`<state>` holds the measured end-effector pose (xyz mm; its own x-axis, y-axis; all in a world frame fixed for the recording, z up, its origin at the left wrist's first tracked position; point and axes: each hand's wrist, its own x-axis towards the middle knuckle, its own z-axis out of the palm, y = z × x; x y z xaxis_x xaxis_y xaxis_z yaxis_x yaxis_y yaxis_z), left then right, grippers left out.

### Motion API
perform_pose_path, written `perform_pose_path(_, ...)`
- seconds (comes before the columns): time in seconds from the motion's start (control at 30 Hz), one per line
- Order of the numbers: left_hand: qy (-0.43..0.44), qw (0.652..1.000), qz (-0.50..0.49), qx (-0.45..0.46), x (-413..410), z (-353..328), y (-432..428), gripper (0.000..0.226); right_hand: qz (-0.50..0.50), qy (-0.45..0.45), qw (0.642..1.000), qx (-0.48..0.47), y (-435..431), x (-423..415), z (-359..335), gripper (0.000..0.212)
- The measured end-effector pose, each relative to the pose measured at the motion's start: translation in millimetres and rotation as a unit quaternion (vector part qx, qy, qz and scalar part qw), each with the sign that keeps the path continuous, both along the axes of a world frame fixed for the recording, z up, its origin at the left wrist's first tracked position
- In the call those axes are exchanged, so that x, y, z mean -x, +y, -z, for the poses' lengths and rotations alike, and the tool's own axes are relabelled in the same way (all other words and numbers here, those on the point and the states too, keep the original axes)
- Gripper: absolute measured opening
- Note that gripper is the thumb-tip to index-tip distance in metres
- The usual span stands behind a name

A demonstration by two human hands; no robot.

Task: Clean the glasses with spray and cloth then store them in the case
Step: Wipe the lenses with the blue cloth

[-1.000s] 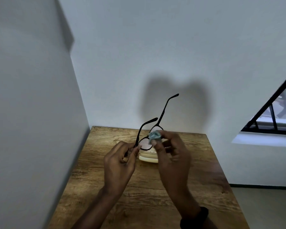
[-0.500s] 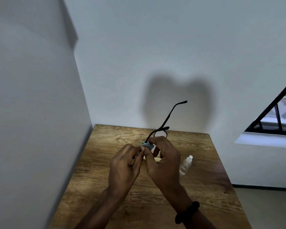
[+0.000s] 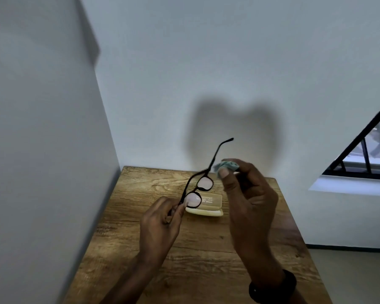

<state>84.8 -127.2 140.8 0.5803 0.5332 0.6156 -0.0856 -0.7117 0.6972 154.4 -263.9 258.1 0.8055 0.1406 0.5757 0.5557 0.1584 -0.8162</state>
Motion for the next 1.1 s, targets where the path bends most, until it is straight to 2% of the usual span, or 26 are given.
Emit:
perform_pose_path(0.07, 0.004, 1.000, -0.014, 0.024, 1, -1, 1, 0.007, 0.003, 0.019, 1.000, -0.007, -3, -5, 0, 0.015)
perform_pose_path(0.27, -0.005, 1.000, -0.014, 0.025, 0, -11, -1, 0.007, 0.002, 0.078, 0.992, 0.101, 11, -9, 45, 0.021)
perform_pose_path(0.37, -0.003, 1.000, -0.007, 0.015, -1, -14, -3, 0.011, -0.025, 0.047, 0.989, 0.137, 20, -4, 61, 0.026)
perform_pose_path(0.47, -0.004, 1.000, 0.001, -0.017, 0, -11, -5, 0.024, -0.029, -0.014, 0.987, 0.157, 26, 3, 68, 0.029)
perform_pose_path(0.67, 0.003, 0.999, -0.006, -0.054, 2, -9, -5, 0.026, -0.011, -0.080, 0.979, 0.188, 27, 1, 78, 0.022)
perform_pose_path(0.93, 0.028, 0.997, 0.040, -0.057, 5, -9, -8, 0.023, -0.064, -0.051, 0.983, 0.164, 14, -12, 78, 0.013)
perform_pose_path(1.0, 0.024, 0.998, 0.048, -0.016, 8, -11, -6, 0.019, -0.094, -0.025, 0.985, 0.143, 6, -16, 72, 0.011)
perform_pose_path(1.1, 0.015, 0.992, -0.001, 0.128, 4, -11, 8, 0.019, -0.151, 0.050, 0.981, 0.109, -9, -20, 62, 0.016)
